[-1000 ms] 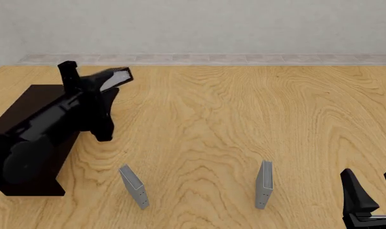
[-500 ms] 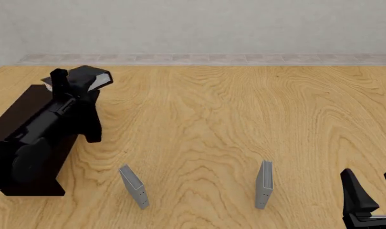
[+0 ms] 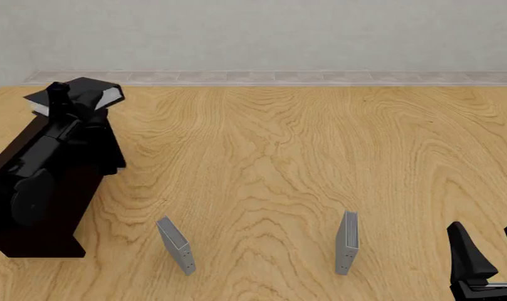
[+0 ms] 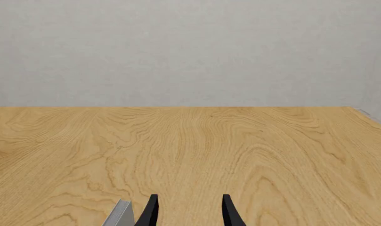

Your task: Pick up the book in the middle and place it on the cabinet shelf.

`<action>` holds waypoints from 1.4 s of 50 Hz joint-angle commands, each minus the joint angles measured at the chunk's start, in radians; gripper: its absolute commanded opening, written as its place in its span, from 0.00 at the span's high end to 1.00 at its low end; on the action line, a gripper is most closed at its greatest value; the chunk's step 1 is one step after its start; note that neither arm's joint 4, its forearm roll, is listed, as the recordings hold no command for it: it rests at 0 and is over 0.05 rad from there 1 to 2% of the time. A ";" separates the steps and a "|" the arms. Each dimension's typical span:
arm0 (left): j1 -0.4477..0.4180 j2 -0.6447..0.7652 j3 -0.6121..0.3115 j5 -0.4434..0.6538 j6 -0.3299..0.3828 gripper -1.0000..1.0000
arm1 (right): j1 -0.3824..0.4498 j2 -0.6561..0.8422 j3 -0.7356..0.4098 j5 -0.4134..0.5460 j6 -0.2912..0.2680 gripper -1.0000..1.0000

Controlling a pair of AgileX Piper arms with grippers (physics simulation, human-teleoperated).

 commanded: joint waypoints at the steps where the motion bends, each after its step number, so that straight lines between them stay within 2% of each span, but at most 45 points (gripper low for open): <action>1: 0.055 0.002 -0.048 0.005 0.015 1.00 | 0.000 0.000 0.000 0.000 0.000 0.00; 27: 0.147 0.004 -0.084 0.041 0.000 1.00 | 0.000 0.000 0.000 0.000 0.000 0.00; 33: 0.177 -0.003 -0.103 0.082 -0.049 1.00 | 0.000 0.000 0.000 0.000 0.000 0.00; 35: 0.154 -0.037 -0.125 0.139 -0.109 1.00 | 0.000 0.000 0.000 0.000 0.000 0.00; 38: 0.169 -0.031 -0.140 0.154 -0.122 1.00 | 0.000 0.000 0.000 0.000 0.000 0.00; 39: 0.155 -0.051 -0.174 0.206 -0.179 1.00 | 0.000 0.000 0.000 0.000 0.000 0.00; 44: 0.156 -0.045 -0.180 0.217 -0.178 1.00 | 0.000 0.000 0.000 0.000 0.000 0.00; 48: 0.145 -0.059 -0.207 0.262 -0.226 1.00 | 0.000 0.000 0.000 0.000 0.000 0.00; 51: 0.151 -0.055 -0.210 0.266 -0.233 1.00 | 0.000 0.000 0.000 0.000 0.000 0.00; 70: 0.174 -0.015 -0.191 0.243 -0.271 1.00 | 0.000 0.000 0.000 0.000 0.000 0.00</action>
